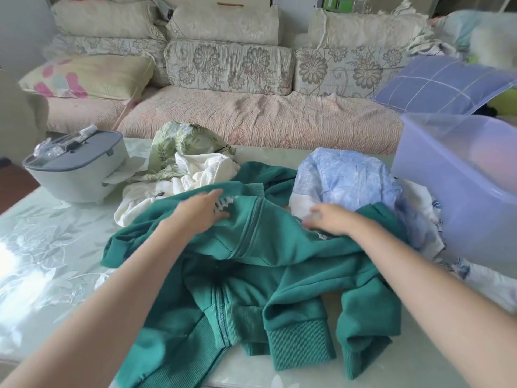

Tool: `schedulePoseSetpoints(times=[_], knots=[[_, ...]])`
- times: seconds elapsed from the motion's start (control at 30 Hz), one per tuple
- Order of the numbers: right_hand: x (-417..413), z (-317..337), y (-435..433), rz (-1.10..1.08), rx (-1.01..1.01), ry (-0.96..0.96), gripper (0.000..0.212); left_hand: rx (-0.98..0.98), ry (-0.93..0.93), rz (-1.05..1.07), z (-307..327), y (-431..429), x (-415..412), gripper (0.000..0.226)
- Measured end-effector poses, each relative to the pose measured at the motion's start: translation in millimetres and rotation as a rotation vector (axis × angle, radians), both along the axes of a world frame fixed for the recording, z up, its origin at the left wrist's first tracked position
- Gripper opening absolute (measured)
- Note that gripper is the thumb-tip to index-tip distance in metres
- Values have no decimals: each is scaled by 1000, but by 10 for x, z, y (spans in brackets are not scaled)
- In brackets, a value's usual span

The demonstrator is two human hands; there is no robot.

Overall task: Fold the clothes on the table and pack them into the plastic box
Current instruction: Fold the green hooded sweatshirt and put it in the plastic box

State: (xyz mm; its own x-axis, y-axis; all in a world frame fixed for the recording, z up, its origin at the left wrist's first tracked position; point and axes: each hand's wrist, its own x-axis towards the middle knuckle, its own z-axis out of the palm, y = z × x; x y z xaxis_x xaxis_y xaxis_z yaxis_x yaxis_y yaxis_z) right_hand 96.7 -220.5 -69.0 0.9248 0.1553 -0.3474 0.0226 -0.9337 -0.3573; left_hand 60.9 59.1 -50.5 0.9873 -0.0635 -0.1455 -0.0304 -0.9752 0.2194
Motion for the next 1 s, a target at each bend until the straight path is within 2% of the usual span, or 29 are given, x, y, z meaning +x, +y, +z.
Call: schedulePoseSetpoints(times=[0.07,0.13,0.2,0.27,0.3,0.33,0.37,0.4,0.43,0.5,0.57,0.63,0.73,0.8,0.87,0.93,1.0], knots=[[-35,-119,65,155,-168,141,38,8,144,-77,-96,6,-18,45],[-75,-125,65,249,-247,224,40,-33,286,-148,-144,78,-69,11],[-76,-52,21,252,-234,319,56,-34,434,-196,-68,146,-128,30],[-71,54,15,240,-186,362,66,-94,512,-206,59,150,-129,39],[-51,85,19,207,-141,351,67,-193,482,-137,89,153,-65,46],[-18,88,28,129,-70,321,67,-339,391,-13,112,155,4,47],[17,61,42,36,8,287,65,-406,251,96,104,169,70,46],[41,32,63,-27,52,233,64,-391,105,155,88,186,111,48],[62,-14,83,-35,49,167,62,-257,27,134,54,202,151,54],[74,-163,135,32,-23,47,47,-4,37,29,-65,210,198,68],[40,-293,242,22,-49,-23,38,119,68,25,-164,137,199,70],[13,-380,319,-26,13,-79,40,160,39,75,-217,91,198,62],[51,-193,187,-206,72,-266,17,201,-85,151,-184,124,223,38],[135,68,-64,-380,128,-394,12,171,-196,239,-75,212,245,26],[217,328,-359,-539,118,-567,7,142,-296,323,56,347,264,24],[221,511,-599,-623,102,-713,14,100,-392,429,178,510,272,26],[200,545,-730,-594,0,-679,15,56,-396,539,254,648,273,29]])
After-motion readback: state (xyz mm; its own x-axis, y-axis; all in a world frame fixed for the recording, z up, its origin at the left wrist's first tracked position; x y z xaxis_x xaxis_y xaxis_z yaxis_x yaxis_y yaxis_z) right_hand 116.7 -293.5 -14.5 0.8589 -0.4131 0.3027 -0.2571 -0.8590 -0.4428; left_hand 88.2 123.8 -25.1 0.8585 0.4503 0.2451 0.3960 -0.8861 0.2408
